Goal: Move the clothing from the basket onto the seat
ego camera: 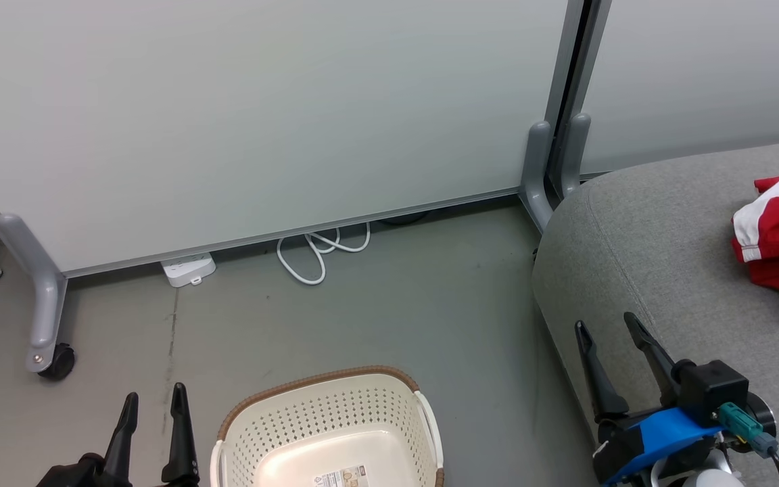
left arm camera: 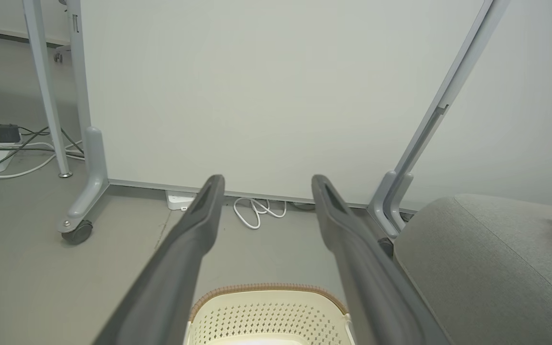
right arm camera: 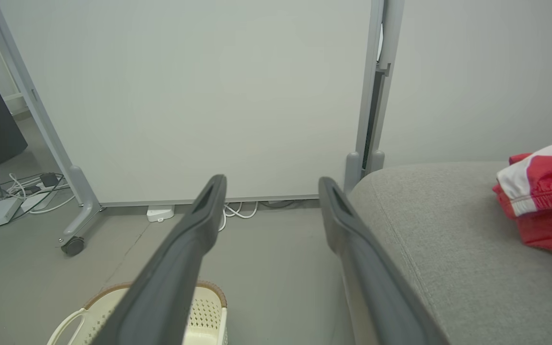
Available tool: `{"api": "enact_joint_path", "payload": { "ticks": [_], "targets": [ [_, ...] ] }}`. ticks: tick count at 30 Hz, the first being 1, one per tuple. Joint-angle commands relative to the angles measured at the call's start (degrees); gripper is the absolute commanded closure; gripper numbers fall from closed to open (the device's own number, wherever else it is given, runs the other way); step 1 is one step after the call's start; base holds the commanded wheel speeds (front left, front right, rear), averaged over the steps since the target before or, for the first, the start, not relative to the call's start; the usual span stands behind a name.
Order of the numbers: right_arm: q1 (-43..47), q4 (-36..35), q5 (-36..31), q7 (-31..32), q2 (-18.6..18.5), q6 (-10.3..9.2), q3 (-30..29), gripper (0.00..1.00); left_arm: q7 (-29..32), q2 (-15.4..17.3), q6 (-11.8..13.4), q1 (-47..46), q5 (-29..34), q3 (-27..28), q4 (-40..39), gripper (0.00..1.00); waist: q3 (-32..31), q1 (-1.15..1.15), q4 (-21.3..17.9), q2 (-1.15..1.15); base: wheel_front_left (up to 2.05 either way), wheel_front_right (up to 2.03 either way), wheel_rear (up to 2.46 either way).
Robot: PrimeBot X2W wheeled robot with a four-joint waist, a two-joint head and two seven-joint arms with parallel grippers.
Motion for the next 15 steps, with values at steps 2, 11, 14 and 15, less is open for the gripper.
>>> {"api": "enact_joint_path", "payload": {
  "ticks": [2,11,14,15],
  "targets": [
    [0.8,0.1,0.5,-0.1,0.1,0.01,0.3,0.00,-0.2,0.1,-0.2,0.3,-0.1,-0.1,0.2,0.00,0.1,0.00,0.0,0.00,0.00,0.00,0.00],
    [0.8,0.4,1.4,0.0,0.1,0.01,0.9,0.00,-0.2,0.0,-0.2,0.4,-0.2,-0.4,0.4,0.00,0.1,0.00,0.1,0.00,0.00,0.00,0.00],
    [0.0,0.4,1.2,0.0,0.0,0.00,0.9,1.00,0.0,-0.1,0.0,0.0,0.0,-0.6,0.4,1.00,0.1,0.00,0.1,0.00,0.00,0.00,0.00],
    [0.0,0.8,1.2,0.0,0.0,0.00,0.9,1.00,0.1,-0.2,0.0,0.1,0.0,-0.7,0.8,1.00,0.1,0.00,0.1,0.00,0.00,0.00,0.00]
  ]
}}
